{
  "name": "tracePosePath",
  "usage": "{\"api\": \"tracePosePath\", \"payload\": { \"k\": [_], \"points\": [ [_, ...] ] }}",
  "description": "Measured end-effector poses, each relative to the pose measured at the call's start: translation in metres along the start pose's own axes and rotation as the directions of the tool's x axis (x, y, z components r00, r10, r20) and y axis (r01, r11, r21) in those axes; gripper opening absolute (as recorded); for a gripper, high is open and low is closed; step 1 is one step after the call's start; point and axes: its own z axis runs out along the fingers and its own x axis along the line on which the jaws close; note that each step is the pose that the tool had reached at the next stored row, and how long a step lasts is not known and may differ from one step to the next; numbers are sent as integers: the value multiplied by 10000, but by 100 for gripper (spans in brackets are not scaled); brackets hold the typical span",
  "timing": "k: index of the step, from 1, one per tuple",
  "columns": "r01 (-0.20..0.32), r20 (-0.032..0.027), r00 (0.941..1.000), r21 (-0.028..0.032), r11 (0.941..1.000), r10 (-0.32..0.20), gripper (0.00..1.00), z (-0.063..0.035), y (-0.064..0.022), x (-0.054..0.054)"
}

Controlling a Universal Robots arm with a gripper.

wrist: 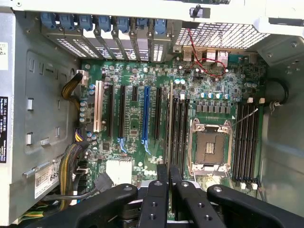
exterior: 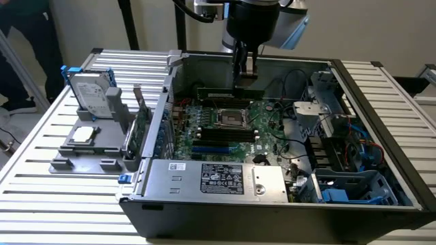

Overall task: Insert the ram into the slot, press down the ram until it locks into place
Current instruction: 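Insert the ram into the slot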

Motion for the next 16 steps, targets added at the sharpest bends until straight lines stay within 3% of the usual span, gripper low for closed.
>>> {"api": "tracePosePath", "payload": {
  "k": [9,16],
  "points": [
    [-210,6,9998,-17,9998,210,13,37,-40,-15],
    [-222,5,9998,-41,9997,222,13,158,-77,-20]
  ]
}}
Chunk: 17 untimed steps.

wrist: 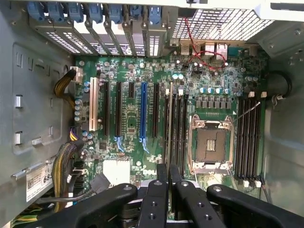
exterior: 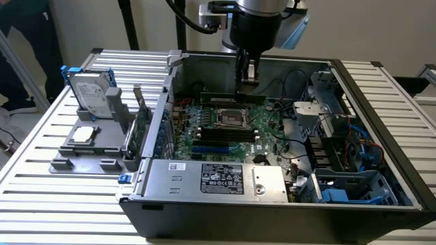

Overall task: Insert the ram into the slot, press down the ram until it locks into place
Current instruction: 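Insert the ram into the slot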

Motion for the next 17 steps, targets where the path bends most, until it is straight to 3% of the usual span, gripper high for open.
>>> {"api": "tracePosePath", "payload": {
  "k": [17],
  "points": [
    [0,1,10000,0,10000,0,13,307,-85,-5]
  ]
}}
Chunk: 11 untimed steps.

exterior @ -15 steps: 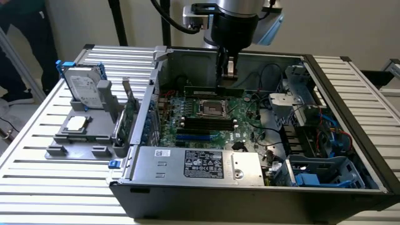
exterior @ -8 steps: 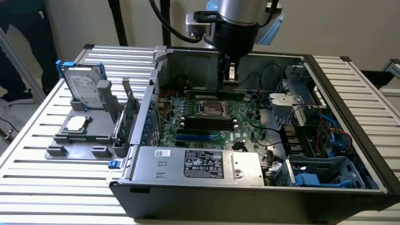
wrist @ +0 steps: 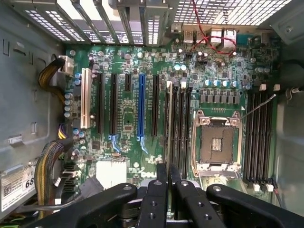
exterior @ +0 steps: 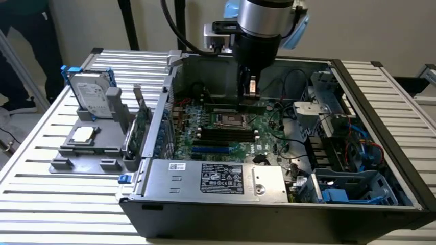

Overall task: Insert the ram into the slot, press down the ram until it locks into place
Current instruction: 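Insert the ram into the slot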

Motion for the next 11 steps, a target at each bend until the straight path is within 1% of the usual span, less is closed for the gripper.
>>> {"api": "tracePosePath", "payload": {
  "k": [11],
  "points": [
    [0,-1,10000,0,10000,0,13,199,-8,-10]
  ]
}}
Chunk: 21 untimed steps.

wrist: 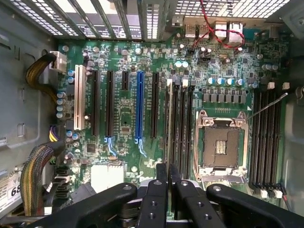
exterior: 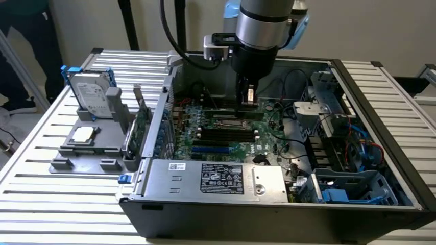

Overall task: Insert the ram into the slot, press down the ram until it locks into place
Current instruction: 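Insert the ram into the slot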

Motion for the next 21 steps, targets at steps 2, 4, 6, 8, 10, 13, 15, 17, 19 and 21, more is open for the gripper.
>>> {"api": "tracePosePath", "payload": {
  "k": [2,4,6,8,10,13,15,17,19,21],
  "points": [
    [-1,0,10000,0,10000,1,13,38,0,-4],
    [-1,1,10000,0,10000,1,13,75,2,-8],
    [0,0,10000,0,10000,0,13,111,5,-11],
    [0,0,10000,0,10000,0,13,147,9,-15],
    [-1,0,10000,0,10000,1,13,183,13,-18],
    [-1,0,10000,0,10000,1,13,239,21,-27],
    [-4,0,10000,0,10000,4,13,276,31,-33],
    [-6,0,10000,0,10000,6,13,313,39,-37],
    [-5,0,10000,0,10000,5,13,349,41,-37],
    [-4,2,10000,1,10000,4,13,387,40,-37]
  ]
}}
